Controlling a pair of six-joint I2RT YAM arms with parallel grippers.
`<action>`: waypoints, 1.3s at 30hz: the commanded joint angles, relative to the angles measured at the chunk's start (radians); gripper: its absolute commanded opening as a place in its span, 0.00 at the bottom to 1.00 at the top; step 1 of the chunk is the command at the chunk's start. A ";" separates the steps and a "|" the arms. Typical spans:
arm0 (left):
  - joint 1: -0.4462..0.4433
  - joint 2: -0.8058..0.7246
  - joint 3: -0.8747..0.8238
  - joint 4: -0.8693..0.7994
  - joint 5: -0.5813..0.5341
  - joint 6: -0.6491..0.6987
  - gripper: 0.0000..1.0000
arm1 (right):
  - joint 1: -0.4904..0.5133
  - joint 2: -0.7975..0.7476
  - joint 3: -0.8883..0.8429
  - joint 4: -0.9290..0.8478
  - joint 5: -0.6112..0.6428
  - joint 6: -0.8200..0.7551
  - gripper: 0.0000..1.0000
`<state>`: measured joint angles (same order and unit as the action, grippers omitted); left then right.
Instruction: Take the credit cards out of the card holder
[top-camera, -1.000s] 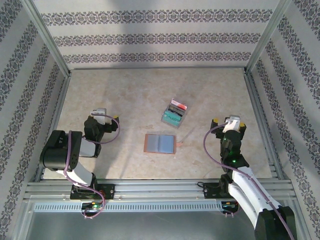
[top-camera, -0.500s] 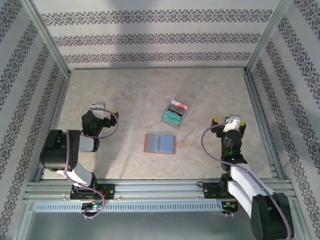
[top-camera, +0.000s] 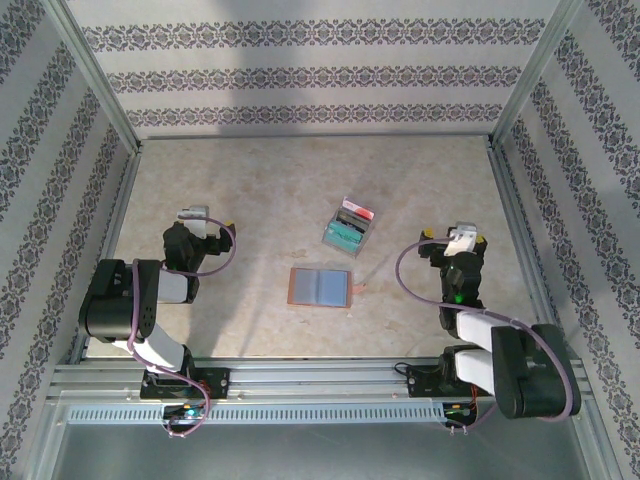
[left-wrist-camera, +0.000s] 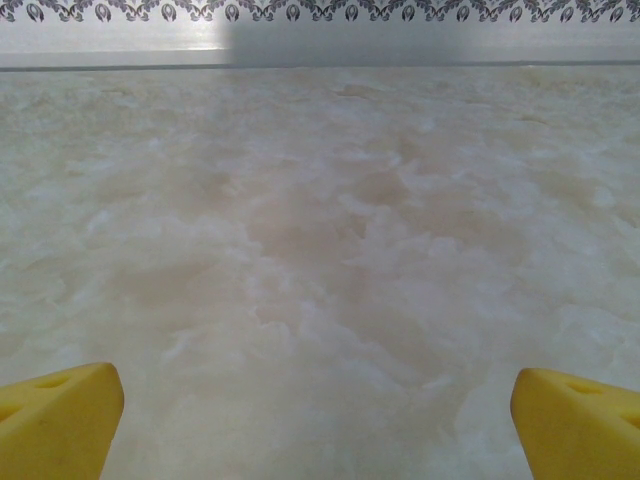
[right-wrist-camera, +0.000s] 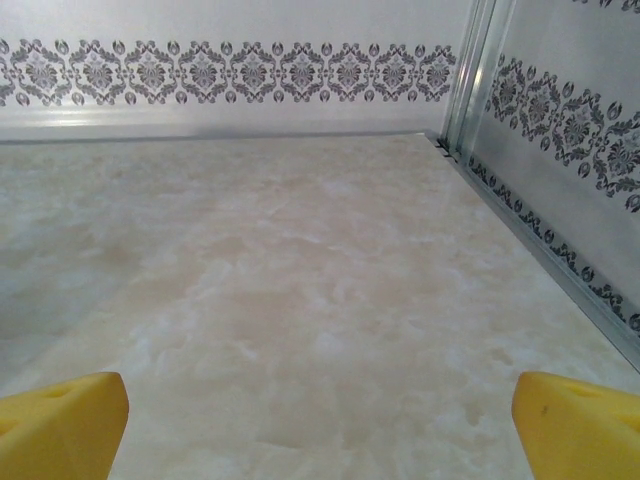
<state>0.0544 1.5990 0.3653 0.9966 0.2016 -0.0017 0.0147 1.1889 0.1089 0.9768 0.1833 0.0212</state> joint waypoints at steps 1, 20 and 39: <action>0.009 -0.005 0.006 -0.013 -0.004 -0.011 0.99 | -0.006 0.053 0.002 0.137 -0.043 0.029 0.98; 0.009 -0.005 0.006 -0.014 -0.001 -0.009 0.99 | -0.010 0.368 0.034 0.408 -0.250 -0.012 0.98; 0.009 -0.005 0.006 -0.016 0.002 -0.009 0.99 | -0.068 0.345 0.229 0.035 -0.280 0.056 0.98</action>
<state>0.0544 1.5990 0.3653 0.9932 0.2016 -0.0036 -0.0563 1.5509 0.3317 1.0420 -0.1703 0.0475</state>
